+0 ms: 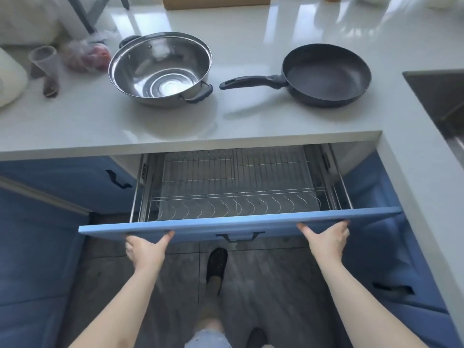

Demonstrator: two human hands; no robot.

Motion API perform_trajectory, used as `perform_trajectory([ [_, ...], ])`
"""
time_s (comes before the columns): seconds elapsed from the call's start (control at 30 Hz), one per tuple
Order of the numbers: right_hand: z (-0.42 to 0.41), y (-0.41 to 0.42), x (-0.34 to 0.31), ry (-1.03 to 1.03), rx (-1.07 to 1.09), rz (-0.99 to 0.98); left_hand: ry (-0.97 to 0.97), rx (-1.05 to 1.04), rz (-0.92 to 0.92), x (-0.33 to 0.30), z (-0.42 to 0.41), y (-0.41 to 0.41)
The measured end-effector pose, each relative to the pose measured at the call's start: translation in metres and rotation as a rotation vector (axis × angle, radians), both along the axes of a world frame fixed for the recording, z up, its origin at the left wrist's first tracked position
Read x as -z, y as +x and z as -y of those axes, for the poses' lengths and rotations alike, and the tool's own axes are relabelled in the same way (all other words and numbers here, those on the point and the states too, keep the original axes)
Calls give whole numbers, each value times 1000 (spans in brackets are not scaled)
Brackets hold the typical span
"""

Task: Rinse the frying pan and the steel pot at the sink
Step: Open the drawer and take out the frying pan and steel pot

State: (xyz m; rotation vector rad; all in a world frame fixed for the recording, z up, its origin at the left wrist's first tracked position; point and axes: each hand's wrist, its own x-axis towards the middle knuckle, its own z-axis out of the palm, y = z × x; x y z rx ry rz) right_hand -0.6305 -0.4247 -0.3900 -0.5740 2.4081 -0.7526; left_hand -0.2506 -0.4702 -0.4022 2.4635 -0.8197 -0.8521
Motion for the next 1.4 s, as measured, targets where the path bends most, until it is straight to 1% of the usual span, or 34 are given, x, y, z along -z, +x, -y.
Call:
perform_trajectory([
  [0.17, 34, -3, -1, 19, -6, -11, 7, 1, 3, -3, 34, -3],
  [0.43, 97, -10, 1, -6, -13, -28, -3, 6, -10, -2, 99, -9],
  [0.67, 156, -15, 5, -39, -23, -36, -34, 1, -59, -4, 159, -19],
  [0.87, 197, -15, 8, -51, -61, -90, -70, 33, -130, 3, 197, -16],
  [1.03, 208, -18, 9, -4, -84, -108, -42, 35, -215, 10, 209, -11],
  [1.13, 213, -20, 5, 20, -98, -118, 0, 100, -155, 5, 213, -9],
  [1.23, 207, -22, 2, -19, -113, -97, -12, 167, -116, -5, 208, -5],
  [1.4, 169, -17, -24, -45, -203, -47, -36, 325, -29, -38, 175, -5],
])
